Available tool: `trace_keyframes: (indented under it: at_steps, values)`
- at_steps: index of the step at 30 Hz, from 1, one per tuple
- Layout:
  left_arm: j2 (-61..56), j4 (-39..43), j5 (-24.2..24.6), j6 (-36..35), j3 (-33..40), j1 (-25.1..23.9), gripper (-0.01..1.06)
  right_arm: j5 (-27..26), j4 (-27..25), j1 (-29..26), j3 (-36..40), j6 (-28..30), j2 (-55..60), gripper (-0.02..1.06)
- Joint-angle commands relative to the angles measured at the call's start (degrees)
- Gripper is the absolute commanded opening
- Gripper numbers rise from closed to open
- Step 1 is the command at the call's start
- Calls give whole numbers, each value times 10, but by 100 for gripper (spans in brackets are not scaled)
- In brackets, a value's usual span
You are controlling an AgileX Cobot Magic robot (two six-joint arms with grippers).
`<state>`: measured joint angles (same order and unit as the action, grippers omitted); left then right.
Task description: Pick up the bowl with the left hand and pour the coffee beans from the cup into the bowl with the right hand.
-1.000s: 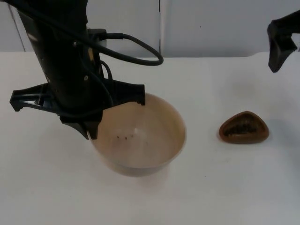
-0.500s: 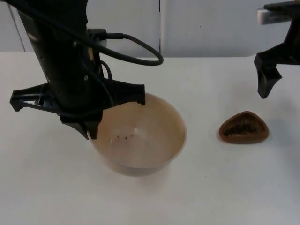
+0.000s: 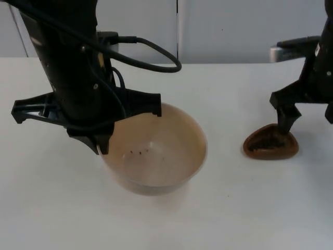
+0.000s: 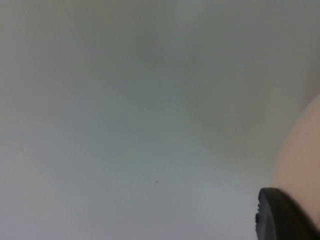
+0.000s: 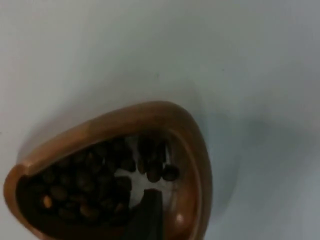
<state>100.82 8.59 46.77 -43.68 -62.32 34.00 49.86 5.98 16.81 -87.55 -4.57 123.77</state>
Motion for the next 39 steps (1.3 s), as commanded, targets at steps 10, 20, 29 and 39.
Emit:
trace_keyframes:
  at_steps: [10, 20, 29, 39]
  values:
    - [-9, -5, -9, -5, -3, 3, 0, -42, 1, 0, 0, 14, 37, 80]
    - [-9, -5, -9, -5, -3, 3, 0, -49, -1, 0, 0, 14, 40, 53]
    - [-9, -5, -9, -5, -3, 3, 0, -48, -1, 0, 0, 14, 40, 28]
    - [-9, -7, -9, -5, -3, 3, 0, -47, -1, 0, 0, 14, 40, 3]
